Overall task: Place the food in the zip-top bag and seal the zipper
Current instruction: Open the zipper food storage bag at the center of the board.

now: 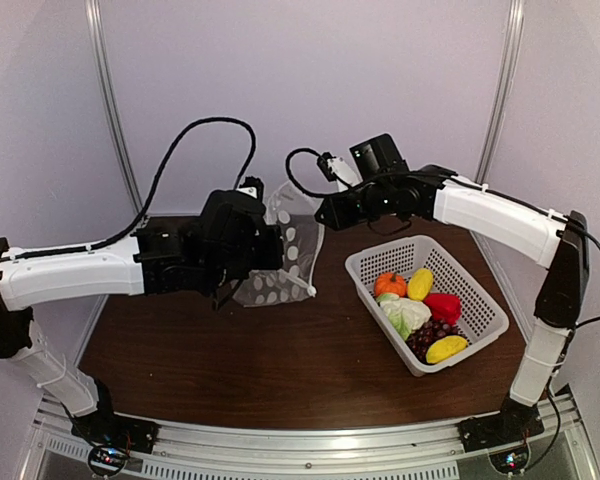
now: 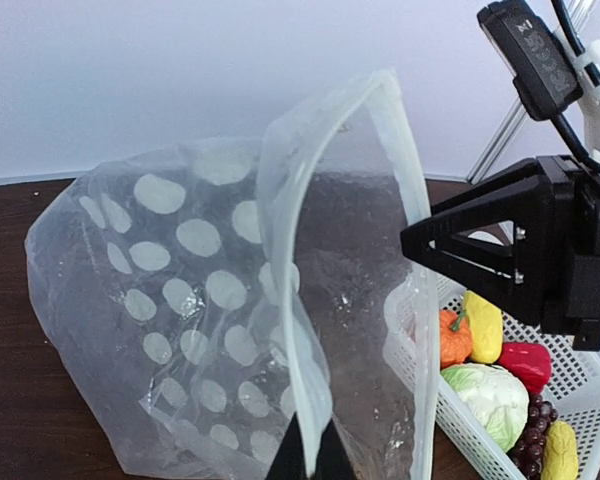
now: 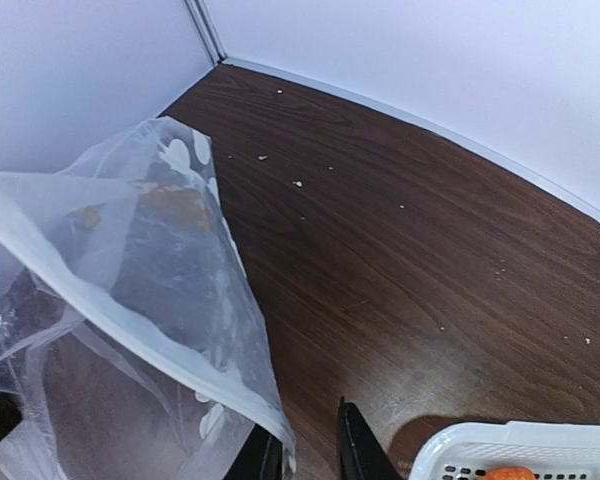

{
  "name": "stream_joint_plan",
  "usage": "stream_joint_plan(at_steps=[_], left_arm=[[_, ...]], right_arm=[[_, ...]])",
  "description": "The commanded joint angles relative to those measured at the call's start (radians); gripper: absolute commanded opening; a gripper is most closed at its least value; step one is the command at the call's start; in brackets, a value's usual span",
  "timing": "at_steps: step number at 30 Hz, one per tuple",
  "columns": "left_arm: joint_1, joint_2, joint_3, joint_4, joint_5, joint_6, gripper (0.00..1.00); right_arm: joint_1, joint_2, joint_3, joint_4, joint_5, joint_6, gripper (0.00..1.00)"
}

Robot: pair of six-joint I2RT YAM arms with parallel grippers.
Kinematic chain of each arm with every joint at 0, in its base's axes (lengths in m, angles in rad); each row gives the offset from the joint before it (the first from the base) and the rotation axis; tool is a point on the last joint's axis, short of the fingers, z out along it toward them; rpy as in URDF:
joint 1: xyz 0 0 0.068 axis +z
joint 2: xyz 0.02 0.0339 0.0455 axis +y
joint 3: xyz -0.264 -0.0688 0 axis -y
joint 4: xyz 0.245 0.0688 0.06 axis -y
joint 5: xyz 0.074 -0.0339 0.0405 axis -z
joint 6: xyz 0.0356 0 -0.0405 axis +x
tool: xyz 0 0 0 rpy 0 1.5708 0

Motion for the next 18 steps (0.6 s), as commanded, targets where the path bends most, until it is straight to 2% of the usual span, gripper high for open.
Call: stream_joint_plan(at_steps=[1,3,6,7,9,12,14,18], left_arm=[[-0.001,-0.022,-0.016,0.072,0.025,0.020,0.00],[-0.003,-0.031,-0.021,0.074,0.022,0.029,0.00],[-0.005,-0.046,-0.018,0.026,-0.029,0.019,0.00],[-0.005,-0.055,-0.019,-0.003,-0.056,0.001,0.00],[-0.005,-0.076,-0.034,-0.025,-0.094,-0.008,0.00],[-0.004,-0.083,-0.042,-0.029,-0.113,0.013,0.00],[-0.004,-0.068,-0.030,-0.036,-0.105,0.036,0.00],[0.001,-0.033,0.009,-0.067,-0.090,0.088,0.00]], right_arm=[[0.016,0.013,-0.012,0.050,-0.113,-0.002,0.16],[0.018,0.019,0.004,0.032,-0.068,-0.012,0.10],[0.023,0.026,0.032,-0.019,0.194,-0.009,0.00],[0.022,0.022,0.031,-0.026,0.269,-0.006,0.00],[0.020,0.011,0.020,-0.033,0.296,-0.009,0.00],[0.022,-0.007,-0.010,-0.015,0.206,-0.020,0.00],[0.023,-0.010,-0.011,-0.006,0.089,-0.052,0.05],[0.019,-0.031,0.022,-0.054,-0.168,-0.156,0.23]])
